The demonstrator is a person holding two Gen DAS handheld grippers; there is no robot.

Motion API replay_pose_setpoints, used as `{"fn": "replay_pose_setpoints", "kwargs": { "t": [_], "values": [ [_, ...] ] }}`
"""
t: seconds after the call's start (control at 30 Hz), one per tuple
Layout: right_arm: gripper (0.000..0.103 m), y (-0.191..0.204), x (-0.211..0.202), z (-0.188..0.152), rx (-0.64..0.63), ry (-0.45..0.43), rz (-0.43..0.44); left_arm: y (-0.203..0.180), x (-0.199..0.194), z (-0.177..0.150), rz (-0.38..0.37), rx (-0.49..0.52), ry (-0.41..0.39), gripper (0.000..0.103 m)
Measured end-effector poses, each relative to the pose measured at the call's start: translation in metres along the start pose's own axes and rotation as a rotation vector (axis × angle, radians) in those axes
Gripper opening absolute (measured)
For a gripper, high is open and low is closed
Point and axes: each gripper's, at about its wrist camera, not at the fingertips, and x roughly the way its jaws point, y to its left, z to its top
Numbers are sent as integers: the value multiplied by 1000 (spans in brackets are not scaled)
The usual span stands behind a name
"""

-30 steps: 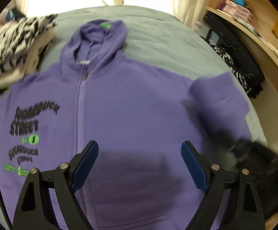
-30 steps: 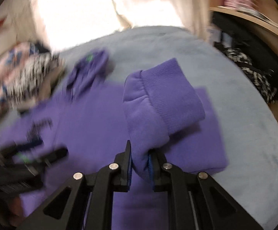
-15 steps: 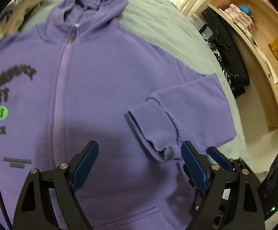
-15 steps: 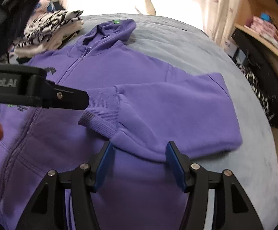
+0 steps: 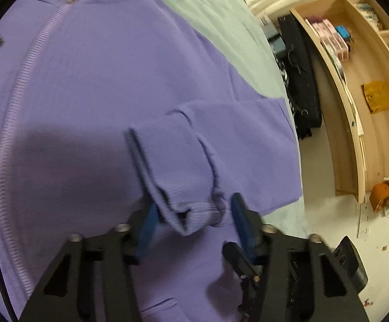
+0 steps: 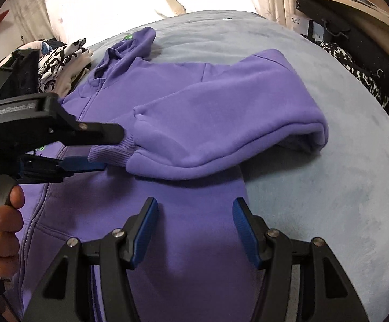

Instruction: Fold large clothes

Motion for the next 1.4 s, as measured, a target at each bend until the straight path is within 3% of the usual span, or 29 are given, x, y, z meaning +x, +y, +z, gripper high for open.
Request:
{"fn": "replay_pose_setpoints", "kwargs": {
  "t": [0.07, 0.17, 0.33, 0.47, 0.57, 0.67, 0.8, 0.93, 1.03, 1.1, 1.2, 1.27, 1.33, 1.4],
  "values": [
    [59, 0, 3, -2, 0, 1, -7, -8, 11, 2, 31, 34, 15, 8],
    [59, 0, 5, -5, -1, 2, -7, -40, 6, 7, 149, 163, -40, 7],
    [59, -5, 7, -6, 22, 2, 20, -103, -54, 21, 259, 403, -263, 7],
    [59, -7, 6, -5, 30, 2, 28, -121, -105, 39, 294, 459, -382, 7],
    [59, -11, 2, 3, 62, 0, 36, -114, -133, 52, 330, 430, -434, 7],
    [59, -22, 4, 16, 123, 0, 33, -97, -150, 57, 372, 412, -439, 7],
    [59, -35, 19, 37, 185, 15, -44, -81, -151, 63, 403, 392, -434, 7],
    [58, -41, 39, 58, 179, 44, -70, -61, -163, 61, 422, 376, -437, 7],
    [27, -39, 46, 69, 155, 41, -35, -44, -168, 65, 436, 367, -452, 7],
    [23, -34, 47, 70, 133, 36, -76, -32, -170, 68, 444, 352, -467, 7],
    [24, -22, 48, 66, 66, 35, -127, 1, -163, 70, 463, 309, -448, 7],
    [27, -18, 48, 64, 38, 49, -140, 39, -144, 68, 501, 254, -382, 7],
    [34, -18, 48, 63, 31, 86, -128, 73, -123, 64, 530, 206, -298, 9],
    [48, -20, 46, 60, 30, 118, -104, 106, -103, 58, 530, 144, -200, 14]
  ]
}}
